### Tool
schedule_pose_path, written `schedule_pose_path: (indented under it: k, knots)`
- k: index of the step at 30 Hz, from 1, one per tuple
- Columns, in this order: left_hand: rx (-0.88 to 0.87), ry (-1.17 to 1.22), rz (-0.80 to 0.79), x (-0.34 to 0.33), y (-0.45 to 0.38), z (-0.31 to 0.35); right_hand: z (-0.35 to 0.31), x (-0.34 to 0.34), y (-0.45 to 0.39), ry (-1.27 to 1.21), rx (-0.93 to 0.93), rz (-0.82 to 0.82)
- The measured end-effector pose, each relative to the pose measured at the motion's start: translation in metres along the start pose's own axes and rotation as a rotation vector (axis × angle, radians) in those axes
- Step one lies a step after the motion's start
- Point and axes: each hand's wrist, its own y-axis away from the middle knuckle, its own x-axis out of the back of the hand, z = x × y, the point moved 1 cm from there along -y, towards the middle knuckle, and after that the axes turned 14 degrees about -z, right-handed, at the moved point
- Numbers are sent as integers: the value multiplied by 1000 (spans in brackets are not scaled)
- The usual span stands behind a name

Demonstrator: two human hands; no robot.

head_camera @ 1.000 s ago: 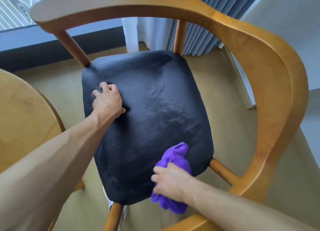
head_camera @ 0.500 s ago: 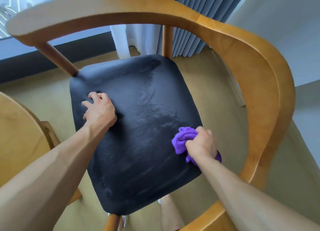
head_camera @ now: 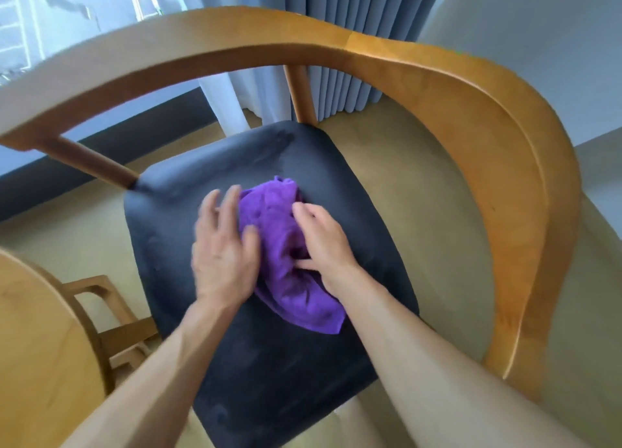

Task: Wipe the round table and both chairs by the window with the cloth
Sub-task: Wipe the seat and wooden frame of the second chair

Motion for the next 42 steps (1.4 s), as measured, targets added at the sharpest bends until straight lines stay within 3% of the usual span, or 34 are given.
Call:
schedule_pose_path:
  k: [1,5,9,10,12,14,16,17,19,22,25,27,29,33,35,37,39,42]
  knots:
    - [-78,-40,-39,-13,3,15,6,11,2,-1,-1,45]
    - [-186,-427,-301,-60,19,45,36,50,17,498,-169,476]
    - [-469,-478,-286,-30,-31,22,54,38,32,678,-277,382]
    - [-470,-452,-261,-15,-56,16,56,36,32,701,-267,366]
    - [-290,-387,-154,14,-108,11,54,39,29,673,-274,361]
    - [24,-274,-83,29,-148,13,51,46,24,602,-274,330]
    - [269,-191,-111,22,-158,32,52,53,22,488,-270,298]
    - [289,-195,-132,11,-151,47,53,56,21,402,-268,290]
    - [149,-231,-176,-23,-118,79,54,57,21,211,-251,314]
    - [-286,-333,-399,-82,-47,119,61,59,22,38,-249,508]
    - [-707,-388,-684,-96,-26,120,73,54,33,37,-364,679]
    - [-793,-413,-650,-76,-57,104,76,47,36,126,-390,636]
    - [-706,-479,-500,-49,-104,89,74,44,34,196,-393,584]
    - [-86,-362,-70,-19,-167,80,77,49,33,210,-356,558]
    - [65,-305,-71,-37,-161,102,78,51,32,154,-346,553]
    - [-58,-374,-146,-63,-132,125,77,50,31,6,-364,551]
    - [-308,-464,-283,-93,-90,142,77,52,30,-162,-381,538]
    - [-743,-542,-649,-115,-37,145,76,55,31,-136,-391,505]
